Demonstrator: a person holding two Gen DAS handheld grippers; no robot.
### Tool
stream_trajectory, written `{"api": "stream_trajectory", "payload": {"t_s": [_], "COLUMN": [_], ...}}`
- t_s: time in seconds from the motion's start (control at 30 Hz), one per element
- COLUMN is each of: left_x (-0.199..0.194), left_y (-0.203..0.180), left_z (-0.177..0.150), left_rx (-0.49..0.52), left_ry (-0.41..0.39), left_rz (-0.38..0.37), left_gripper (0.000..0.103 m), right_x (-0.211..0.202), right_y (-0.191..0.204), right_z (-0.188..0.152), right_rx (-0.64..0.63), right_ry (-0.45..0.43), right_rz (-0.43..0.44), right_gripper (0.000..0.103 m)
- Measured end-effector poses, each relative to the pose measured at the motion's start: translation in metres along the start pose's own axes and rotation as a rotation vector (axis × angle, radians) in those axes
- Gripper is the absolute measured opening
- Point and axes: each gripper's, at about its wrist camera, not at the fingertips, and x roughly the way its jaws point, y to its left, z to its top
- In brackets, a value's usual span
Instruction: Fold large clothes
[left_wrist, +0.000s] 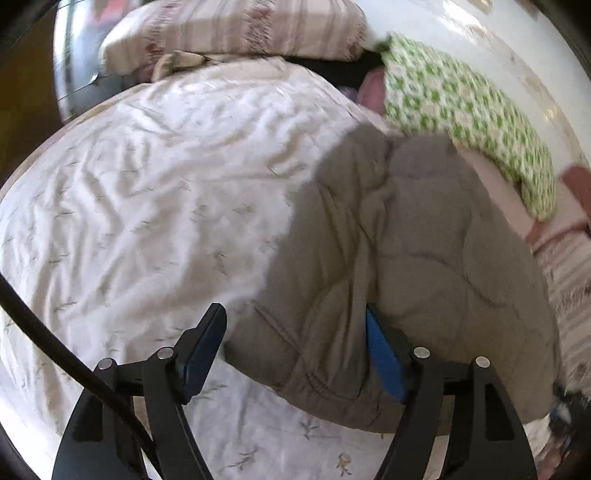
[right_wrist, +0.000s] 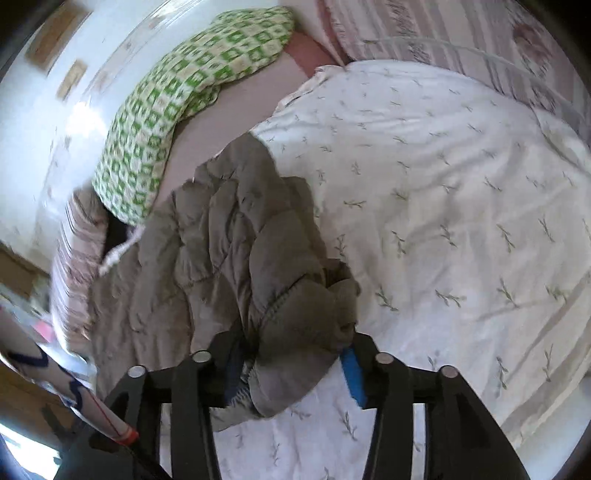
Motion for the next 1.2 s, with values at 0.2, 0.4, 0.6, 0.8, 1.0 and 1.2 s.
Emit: {"api": "stream_trajectory", "payload": {"t_s": [0.2,0.4,0.6,0.8,1.0,1.2], "left_x": [-0.030,-0.055,-0.036,0.031,0.082,0.103], "left_y": [0.018,-0.025,-0.129,-0.186,-0.183,-0.180], "left_z": [0.006,0.013,0.011,0.020,0.030,0.034], "left_rx": [-0.060,0.101,0.402,0.516,0.486,0.470], "left_ry": [-0.123,-0.269,-0.263,-0.161,-0.116,-0.086], "left_rz": [0.106,0.126,0.000,0.007,0.022,-0.004], "left_gripper": [0.078,0.078,0.078,0.078,0.082,0.086], "right_x": [-0.033,-0.048,-0.006,0.071,0.120,0.145], "right_y": [-0.026,0.026,0.130,0.170,0.164,0.172], "right_z": [-0.008,-0.007,-0.028,-0.014,-0.005,-0.005], "right_rx": [0.075,-0.162,-0.494,-0.592,-0.611,-0.655], "right_ry": [-0.076,-0.216,-0.167,-0.100,-0.073,-0.093], "right_rz": [-0.038,-0.048,0.008,-0.076,-0.122,-0.200], "right_gripper": [0.058,0.040,0.029,0.027,0.027,0.027]}}
